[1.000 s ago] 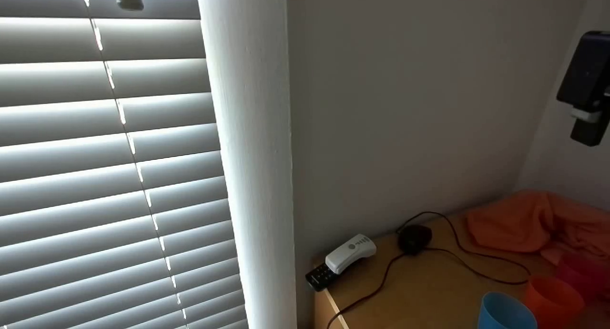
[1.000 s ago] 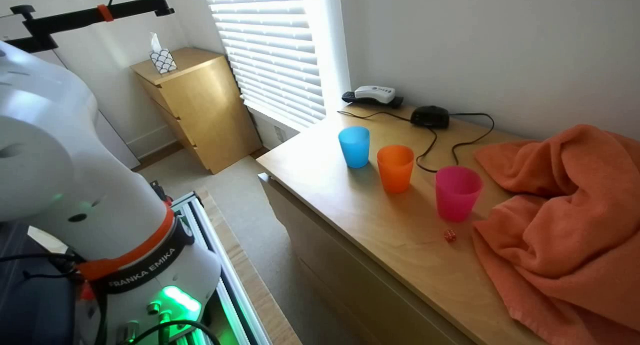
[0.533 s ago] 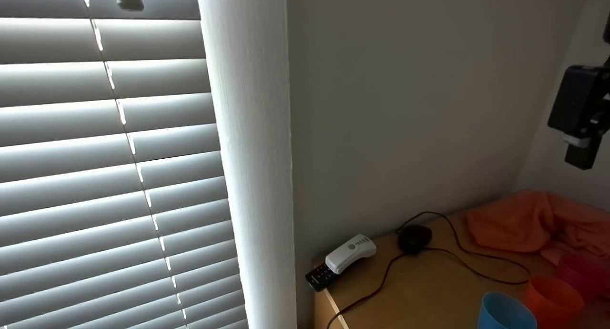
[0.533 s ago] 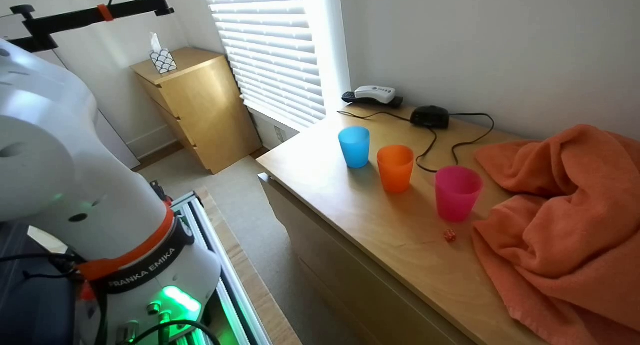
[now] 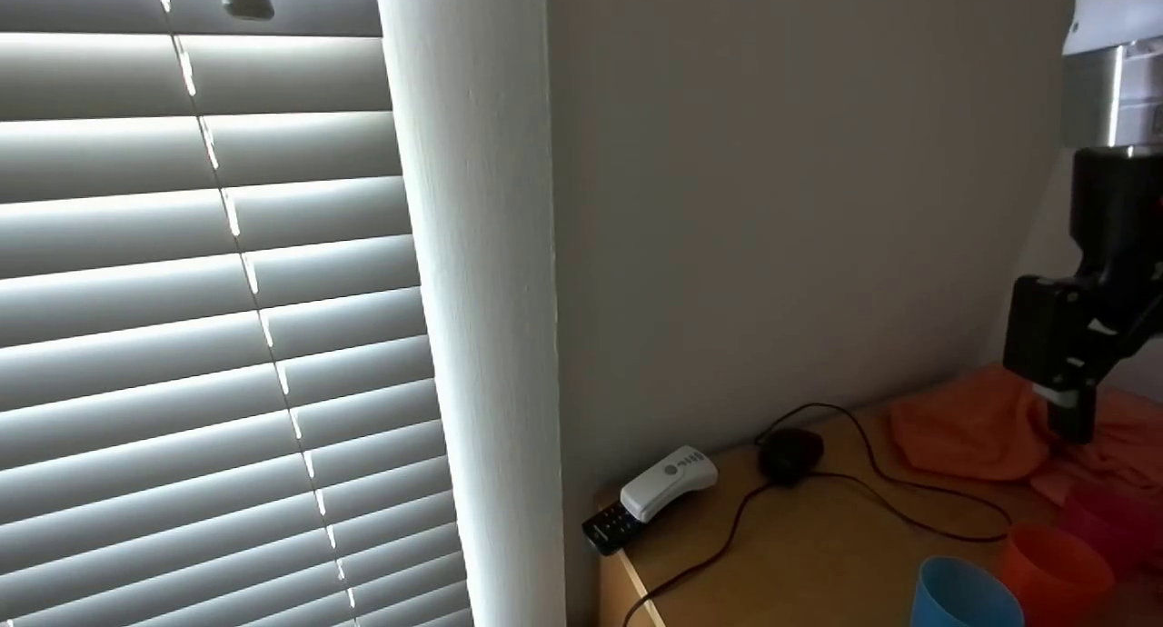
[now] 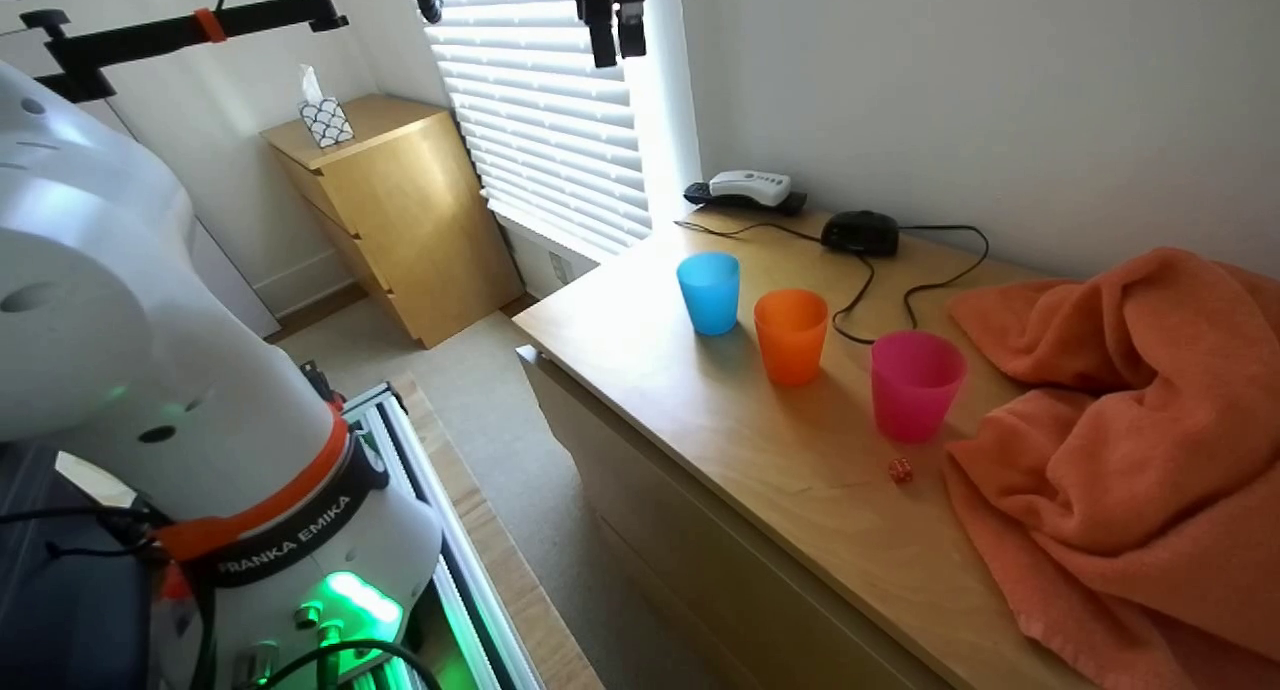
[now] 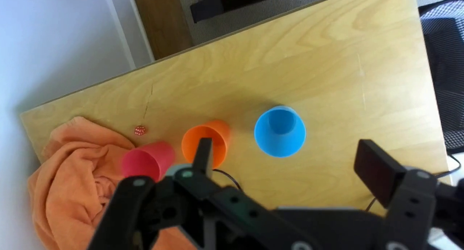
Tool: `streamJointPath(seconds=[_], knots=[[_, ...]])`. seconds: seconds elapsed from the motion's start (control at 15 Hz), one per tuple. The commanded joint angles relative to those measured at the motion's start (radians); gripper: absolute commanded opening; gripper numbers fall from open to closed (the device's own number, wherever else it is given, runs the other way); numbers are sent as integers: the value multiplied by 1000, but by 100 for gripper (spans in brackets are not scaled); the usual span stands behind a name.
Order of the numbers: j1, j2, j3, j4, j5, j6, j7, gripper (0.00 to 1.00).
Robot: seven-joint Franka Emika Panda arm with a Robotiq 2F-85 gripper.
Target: Stack the cups together.
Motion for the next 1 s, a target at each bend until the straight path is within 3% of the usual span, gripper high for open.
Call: streamJointPath(seconds=[0.0, 0.33, 0.4, 0.93], knots=[[23, 40, -39, -46, 31, 74, 7, 100], [19, 104, -70, -102, 44, 201, 4, 100], [23, 92, -64, -72, 20, 160, 4, 100], [26, 119, -72, -76, 23, 195, -2, 100]])
